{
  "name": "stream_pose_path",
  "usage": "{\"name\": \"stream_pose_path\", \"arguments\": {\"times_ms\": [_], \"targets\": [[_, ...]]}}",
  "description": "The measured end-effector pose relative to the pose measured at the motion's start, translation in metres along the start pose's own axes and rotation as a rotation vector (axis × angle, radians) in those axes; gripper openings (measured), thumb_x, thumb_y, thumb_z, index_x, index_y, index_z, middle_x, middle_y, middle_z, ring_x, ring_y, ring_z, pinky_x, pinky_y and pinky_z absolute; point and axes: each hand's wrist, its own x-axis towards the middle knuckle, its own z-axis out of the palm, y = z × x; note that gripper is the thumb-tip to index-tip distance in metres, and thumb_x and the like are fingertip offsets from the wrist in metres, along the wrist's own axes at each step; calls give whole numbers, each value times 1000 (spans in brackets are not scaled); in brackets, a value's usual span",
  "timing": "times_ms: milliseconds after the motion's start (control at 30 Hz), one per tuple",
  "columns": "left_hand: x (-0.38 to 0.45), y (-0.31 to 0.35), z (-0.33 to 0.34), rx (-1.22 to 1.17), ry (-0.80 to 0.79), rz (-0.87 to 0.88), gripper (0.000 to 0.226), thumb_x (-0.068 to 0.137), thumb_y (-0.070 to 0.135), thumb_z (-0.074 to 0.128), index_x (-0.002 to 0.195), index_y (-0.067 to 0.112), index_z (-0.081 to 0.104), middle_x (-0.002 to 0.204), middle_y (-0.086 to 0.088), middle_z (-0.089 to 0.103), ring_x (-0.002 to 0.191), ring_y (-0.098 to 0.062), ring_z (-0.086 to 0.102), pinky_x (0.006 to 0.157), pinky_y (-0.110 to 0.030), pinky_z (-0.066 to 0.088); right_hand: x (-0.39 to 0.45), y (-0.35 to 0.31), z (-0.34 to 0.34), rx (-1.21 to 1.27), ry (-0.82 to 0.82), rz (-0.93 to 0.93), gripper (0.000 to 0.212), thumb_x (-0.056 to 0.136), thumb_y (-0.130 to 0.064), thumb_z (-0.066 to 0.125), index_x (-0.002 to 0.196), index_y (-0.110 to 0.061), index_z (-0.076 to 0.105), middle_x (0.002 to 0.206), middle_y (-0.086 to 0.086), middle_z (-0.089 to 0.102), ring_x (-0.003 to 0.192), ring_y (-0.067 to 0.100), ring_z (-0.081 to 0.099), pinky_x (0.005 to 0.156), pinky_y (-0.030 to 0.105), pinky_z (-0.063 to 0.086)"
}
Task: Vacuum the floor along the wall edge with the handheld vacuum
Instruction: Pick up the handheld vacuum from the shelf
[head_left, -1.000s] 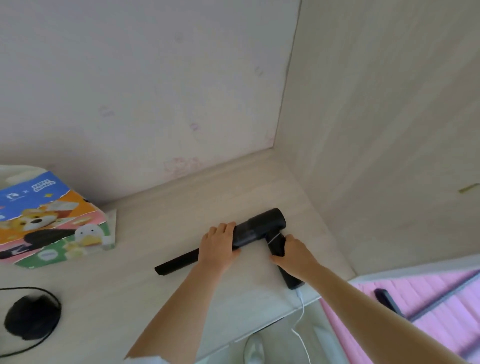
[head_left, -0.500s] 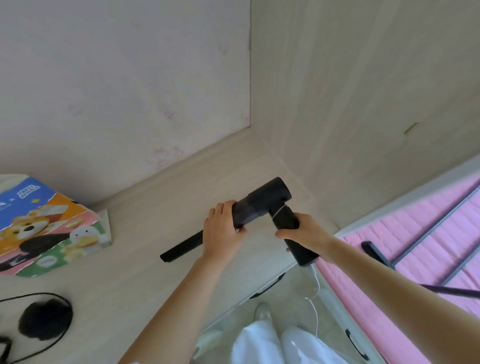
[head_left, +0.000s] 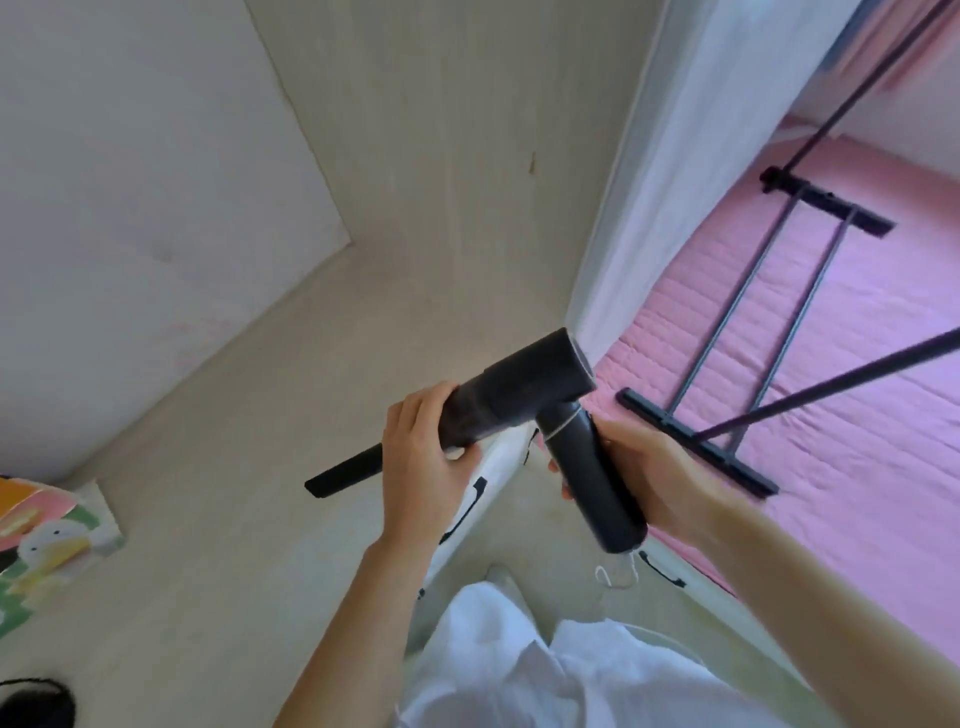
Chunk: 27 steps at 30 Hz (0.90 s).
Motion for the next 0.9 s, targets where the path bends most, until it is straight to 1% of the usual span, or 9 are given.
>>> {"name": "stream_pose_path", "arguments": {"times_ms": [167,200,267,300,367,433,633,733,900], "targets": [[-13,40,34,-15,-141,90,66,71,2,81,132,14,59,112,5,61,103,-19,53,91,-29,46,-42,26,-44,105,144,-67,36,95,-43,50,96,-11,67,81,7,72,72,19,69,66,32,55],[-18,51,43,-35,-160,104,66,71,2,82,132,13,59,112,5,61,103,-19,53,90,-30,47,-49,28,-57,105,137,-8,35,90,-42,59,90,-8,67,71,7,72,62,16,69,57,28,55],[-25,69,57,-65,-178,134,66,69,1,83,130,12,60,112,5,62,104,-19,54,90,-27,47,-66,27,-74,136,98,160,51,55,-44,88,77,-2,68,60,10,69,49,16,66,49,28,53],[-31,84,68,-78,-202,163,66,69,0,84,129,13,61,112,6,62,104,-19,54,90,-24,46,-78,36,-90,196,157,149,60,54,-50,85,81,1,67,68,13,69,54,20,66,54,31,53],[-42,106,86,-90,-226,217,65,68,-1,85,127,13,62,110,6,61,105,-20,55,90,-25,47,-98,55,-110,343,299,11,45,90,-41,56,101,2,62,88,19,64,64,27,63,59,32,52],[-55,132,102,-113,-260,258,65,68,-2,84,127,14,62,108,9,59,105,-20,55,92,-30,48,-129,73,-126,384,399,-75,38,98,-31,40,105,1,59,89,22,62,64,30,62,62,34,52],[-143,232,175,-168,-501,422,67,68,-1,81,130,16,61,114,1,64,107,-21,57,97,-38,48,-259,146,-196,341,589,-226,43,98,-39,33,90,-5,59,77,17,63,57,26,61,56,30,51],[-190,269,210,-160,-590,520,67,66,3,83,128,14,63,117,-1,65,107,-22,58,97,-30,45,-311,183,-222,321,695,-303,48,97,-49,38,86,-7,58,69,15,63,57,27,58,57,32,50],[-281,338,265,-175,-755,662,62,64,2,85,123,8,65,112,-6,67,100,-16,55,89,-16,38,-396,258,-268,350,909,-354,36,94,-42,52,86,-8,55,69,12,59,51,22,56,51,28,48]]}}
